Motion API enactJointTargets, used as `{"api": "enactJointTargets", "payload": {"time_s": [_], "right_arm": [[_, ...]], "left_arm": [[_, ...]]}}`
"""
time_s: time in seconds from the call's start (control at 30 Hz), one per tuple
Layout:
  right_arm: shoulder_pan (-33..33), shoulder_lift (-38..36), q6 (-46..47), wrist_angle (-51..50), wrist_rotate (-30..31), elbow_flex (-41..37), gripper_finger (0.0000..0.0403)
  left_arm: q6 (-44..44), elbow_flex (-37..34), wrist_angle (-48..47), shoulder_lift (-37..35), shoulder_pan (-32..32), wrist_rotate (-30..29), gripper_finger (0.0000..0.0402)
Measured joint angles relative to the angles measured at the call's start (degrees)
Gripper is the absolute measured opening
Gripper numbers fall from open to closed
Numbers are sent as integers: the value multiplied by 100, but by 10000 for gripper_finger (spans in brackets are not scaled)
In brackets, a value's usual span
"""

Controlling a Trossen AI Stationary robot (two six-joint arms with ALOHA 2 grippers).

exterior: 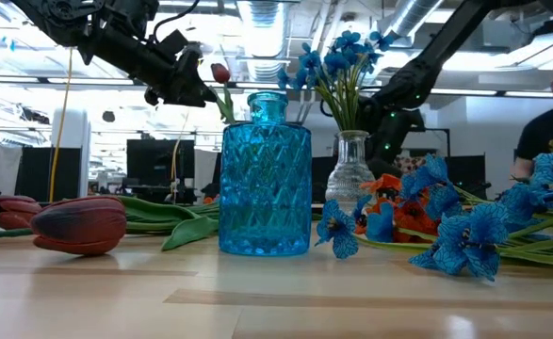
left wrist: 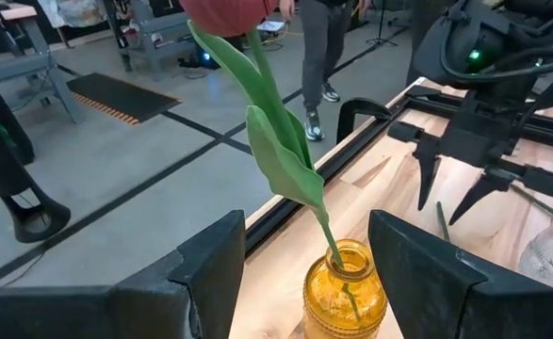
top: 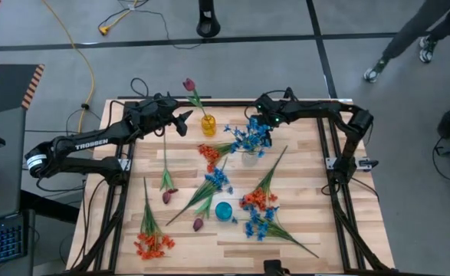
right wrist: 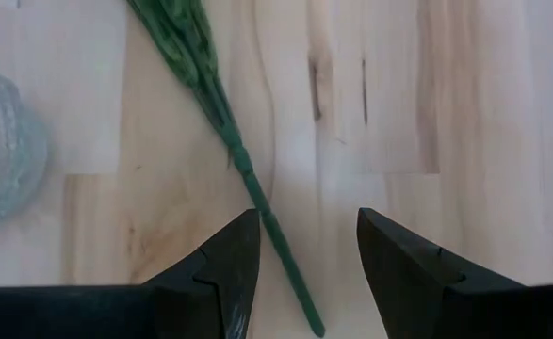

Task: Sort flowers into vase by color
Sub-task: Put the top orange flowers into the blue vase

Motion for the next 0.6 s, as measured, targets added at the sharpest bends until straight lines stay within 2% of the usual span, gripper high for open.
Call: {"api": "enactJointTargets", "payload": {"time_s": [0.3, 0.6], "right_arm": [[29, 46, -480, -327, 44, 0, 202], [-20, 42, -495, -63, 192, 2, 171]], "left_arm": [[-133, 0, 0, 0, 0, -4, 215], [-216, 0, 2, 0, 1, -11, 215]]}}
